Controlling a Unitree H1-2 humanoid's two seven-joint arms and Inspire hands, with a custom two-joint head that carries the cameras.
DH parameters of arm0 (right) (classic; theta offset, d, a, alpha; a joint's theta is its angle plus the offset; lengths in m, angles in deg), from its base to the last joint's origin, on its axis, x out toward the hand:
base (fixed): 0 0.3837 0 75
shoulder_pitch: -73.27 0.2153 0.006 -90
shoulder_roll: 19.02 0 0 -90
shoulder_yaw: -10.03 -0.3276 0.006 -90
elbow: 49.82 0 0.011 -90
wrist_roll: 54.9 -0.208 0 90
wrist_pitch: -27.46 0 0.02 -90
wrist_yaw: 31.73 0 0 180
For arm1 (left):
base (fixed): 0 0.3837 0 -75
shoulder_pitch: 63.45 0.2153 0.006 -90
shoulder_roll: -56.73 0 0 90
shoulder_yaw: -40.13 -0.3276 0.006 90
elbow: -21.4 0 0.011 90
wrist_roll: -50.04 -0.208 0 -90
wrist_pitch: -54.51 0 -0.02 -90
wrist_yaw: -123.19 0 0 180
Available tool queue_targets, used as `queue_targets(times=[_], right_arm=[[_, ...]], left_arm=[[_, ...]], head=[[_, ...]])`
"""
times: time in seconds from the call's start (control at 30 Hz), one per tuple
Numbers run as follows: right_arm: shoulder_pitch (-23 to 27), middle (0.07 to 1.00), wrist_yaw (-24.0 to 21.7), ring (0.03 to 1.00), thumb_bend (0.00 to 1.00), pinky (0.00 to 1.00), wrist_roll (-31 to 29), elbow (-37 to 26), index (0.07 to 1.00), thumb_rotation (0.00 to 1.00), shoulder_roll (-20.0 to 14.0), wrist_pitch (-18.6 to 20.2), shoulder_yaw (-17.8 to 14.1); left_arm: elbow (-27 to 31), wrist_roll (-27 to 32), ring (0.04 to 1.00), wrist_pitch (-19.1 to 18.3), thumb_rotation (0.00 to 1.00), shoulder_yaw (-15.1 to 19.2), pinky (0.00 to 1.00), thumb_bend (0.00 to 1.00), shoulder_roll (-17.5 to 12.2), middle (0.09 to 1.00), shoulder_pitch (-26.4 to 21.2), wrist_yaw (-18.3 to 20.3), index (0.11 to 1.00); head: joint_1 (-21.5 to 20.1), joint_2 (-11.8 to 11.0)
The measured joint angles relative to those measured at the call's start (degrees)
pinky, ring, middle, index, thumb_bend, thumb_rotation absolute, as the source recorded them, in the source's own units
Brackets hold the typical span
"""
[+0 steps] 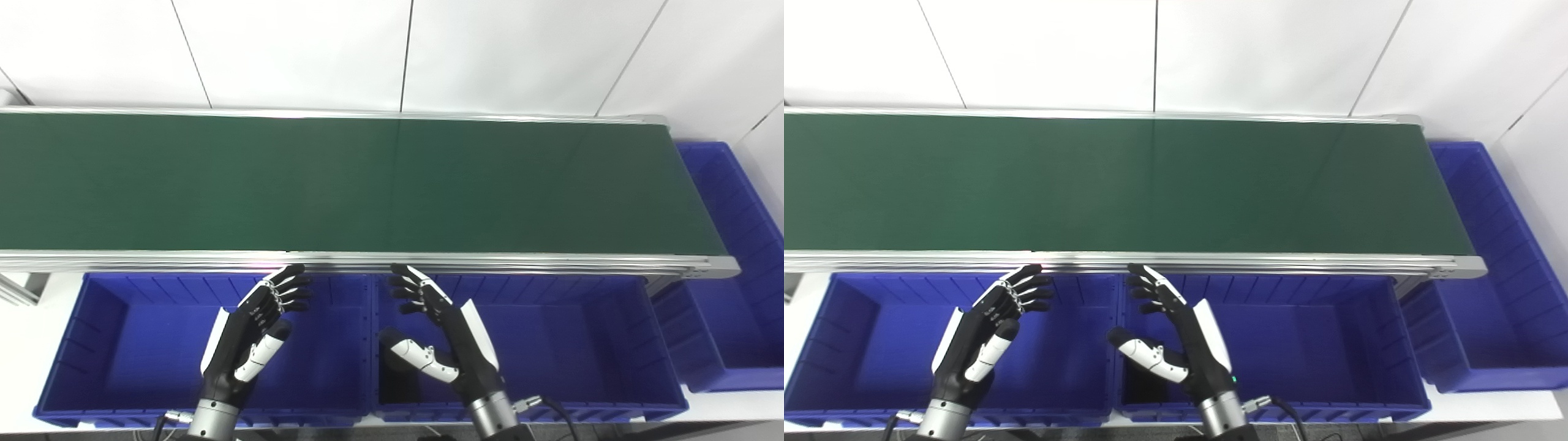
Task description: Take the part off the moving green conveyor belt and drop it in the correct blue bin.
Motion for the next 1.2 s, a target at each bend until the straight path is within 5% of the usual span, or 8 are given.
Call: queue_targets(times=[0.47,1.2], right_arm=[[0.83,0.826,0.05,0.765,0.72,0.66,-3.64,3.39,0.849,0.71,-2.74,-5.74,-2.0],[0.84,0.807,-0.77,0.758,0.65,0.66,-5.35,3.94,0.842,0.7,-3.38,-7.6,-3.32]], left_arm=[[-1.2,-1.66,0.762,0.04,0.72,-1.89,0.7,0.83,1.1,0.805,0.12,-0.68,0.82],[-2.32,-2.89,0.77,0.12,0.75,-2.71,0.71,0.87,1.85,0.804,-0.2,-1.96,0.831]], head=[[1.85,-1.58],[3.43,-2.73]])
